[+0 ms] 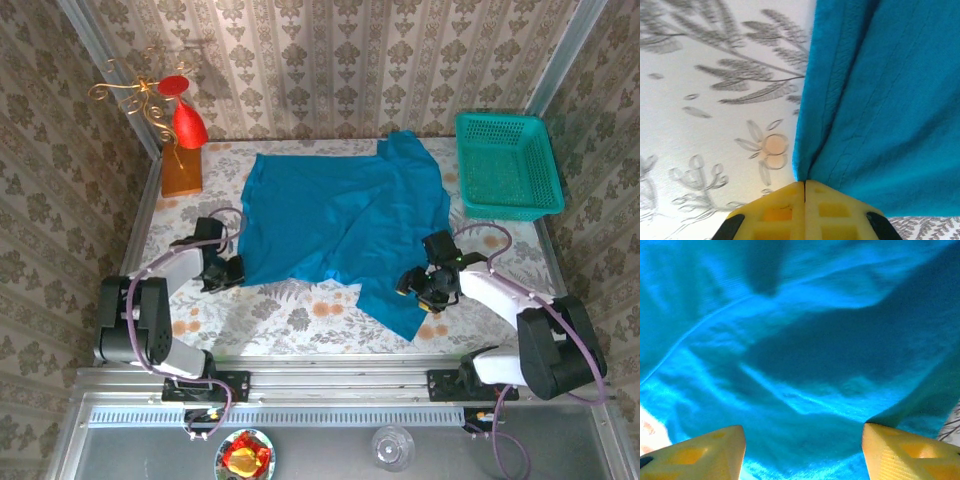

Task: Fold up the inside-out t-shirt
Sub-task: Smooth out the T-shirt at the center of the table.

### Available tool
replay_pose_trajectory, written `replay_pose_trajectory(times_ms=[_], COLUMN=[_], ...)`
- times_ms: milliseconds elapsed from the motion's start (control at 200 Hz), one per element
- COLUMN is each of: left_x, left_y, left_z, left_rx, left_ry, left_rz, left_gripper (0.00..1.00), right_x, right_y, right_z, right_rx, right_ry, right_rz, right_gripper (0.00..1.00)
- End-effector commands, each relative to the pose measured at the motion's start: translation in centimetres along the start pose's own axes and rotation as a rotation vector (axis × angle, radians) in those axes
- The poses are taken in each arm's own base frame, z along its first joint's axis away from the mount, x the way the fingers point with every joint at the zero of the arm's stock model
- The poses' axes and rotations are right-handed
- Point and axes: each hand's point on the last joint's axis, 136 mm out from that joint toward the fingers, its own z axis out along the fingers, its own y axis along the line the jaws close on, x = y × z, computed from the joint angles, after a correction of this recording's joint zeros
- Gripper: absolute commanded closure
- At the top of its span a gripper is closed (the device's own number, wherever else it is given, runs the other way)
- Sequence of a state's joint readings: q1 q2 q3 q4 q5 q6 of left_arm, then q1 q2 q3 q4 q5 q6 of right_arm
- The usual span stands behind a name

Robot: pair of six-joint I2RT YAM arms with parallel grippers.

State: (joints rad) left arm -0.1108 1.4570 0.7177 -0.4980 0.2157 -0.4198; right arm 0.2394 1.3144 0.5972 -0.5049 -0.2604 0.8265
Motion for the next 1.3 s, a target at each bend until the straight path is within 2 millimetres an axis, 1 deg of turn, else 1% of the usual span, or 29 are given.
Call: replay_pose_trajectory(times_ms=[0, 55, 90, 170, 350, 405, 450, 535, 615, 665, 720, 755, 805, 850, 910, 990, 1070, 1115, 1165, 1265, 1295], left_x=[-0.1, 0.0, 0.2, 0.9, 3.1, 3.7, 4.2, 4.6, 4.4, 4.1, 3.6, 3.2, 2.9, 2.8, 3.0, 3.5, 4.0, 4.3, 4.6, 5.4, 5.7], left_y=[0.8, 1.4, 1.8, 2.3, 2.6, 2.5, 2.6, 2.9, 2.8, 2.6, 2.3, 2.1, 1.9, 1.9, 1.8, 1.8, 1.8, 2.1, 2.4, 3.2, 3.3], left_z=[-1.1, -1.3, -1.4, -1.3, -0.4, -0.1, 0.1, 0.2, -0.4, -1.1, -2.2, -3.0, -4.1, -4.8, -5.4, -5.6, -5.8, -5.9, -6.0, -6.3, -6.2], left_rx=[0.023, 0.036, 0.039, 0.053, 0.085, 0.102, 0.103, 0.094, 0.091, 0.096, 0.098, 0.099, 0.09, 0.076, 0.067, 0.054, 0.054, 0.038, 0.026, 0.015, 0.019], left_ry=[-0.041, -0.056, -0.062, -0.058, -0.029, -0.024, -0.018, -0.02, -0.033, -0.047, -0.072, -0.093, -0.116, -0.128, -0.132, -0.139, -0.149, -0.157, -0.166, -0.202, -0.209], left_rz=[-0.074, -0.11, -0.137, -0.187, -0.265, -0.28, -0.294, -0.304, -0.299, -0.292, -0.282, -0.273, -0.257, -0.25, -0.249, -0.258, -0.262, -0.275, -0.293, -0.358, -0.378], left_gripper=[1.0, 1.0, 1.0, 1.0, 1.0, 1.0, 1.0, 1.0, 1.0, 1.0, 0.96, 0.95, 0.97, 0.98, 1.0, 1.0, 1.0, 1.0, 1.0, 1.0, 0.97], right_x=[0.2, 0.2, 0.6, 0.9, 1.2, 1.8, 2.0, 1.6, 0.4, -0.4, -1.4, -2.1, -3.2, -3.8, -4.8, -5.9, -7.0, -7.6, -8.2, -9.0, -9.1], right_y=[-2.4, -3.6, -4.8, -6.7, -9.0, -9.9, -10.0, -9.2, -8.2, -7.4, -6.3, -5.3, -3.5, -2.5, -1.5, 0.2, 1.2, 1.8, 2.0, 1.5, 1.4], right_z=[0.6, 0.4, 0.0, -0.8, -2.1, -2.4, -2.5, -2.9, -4.4, -5.4, -6.4, -6.8, -7.1, -7.2, -7.3, -6.9, -6.3, -5.9, -5.5, -4.6, -4.5], right_rx=[0.046, 0.079, 0.13, 0.206, 0.295, 0.332, 0.335, 0.3, 0.278, 0.259, 0.229, 0.192, 0.124, 0.095, 0.072, 0.025, -0.001, -0.023, -0.03, -0.015, -0.012], right_ry=[0.006, -0.013, -0.022, -0.064, -0.118, -0.12, -0.119, -0.139, -0.178, -0.208, -0.239, -0.253, -0.267, -0.276, -0.287, -0.28, -0.264, -0.251, -0.236, -0.205, -0.202], right_rz=[0.156, 0.236, 0.281, 0.354, 0.431, 0.481, 0.512, 0.527, 0.497, 0.459, 0.404, 0.353, 0.26, 0.211, 0.157, 0.06, 0.024, 0.01, 0.012, 0.033, 0.038], right_gripper=[0.33, 0.3, 0.29, 0.27, 0.27, 0.29, 0.31, 0.33, 0.34, 0.34, 0.34, 0.34, 0.34, 0.34, 0.34, 0.34, 0.33, 0.33, 0.33, 0.33, 0.33])
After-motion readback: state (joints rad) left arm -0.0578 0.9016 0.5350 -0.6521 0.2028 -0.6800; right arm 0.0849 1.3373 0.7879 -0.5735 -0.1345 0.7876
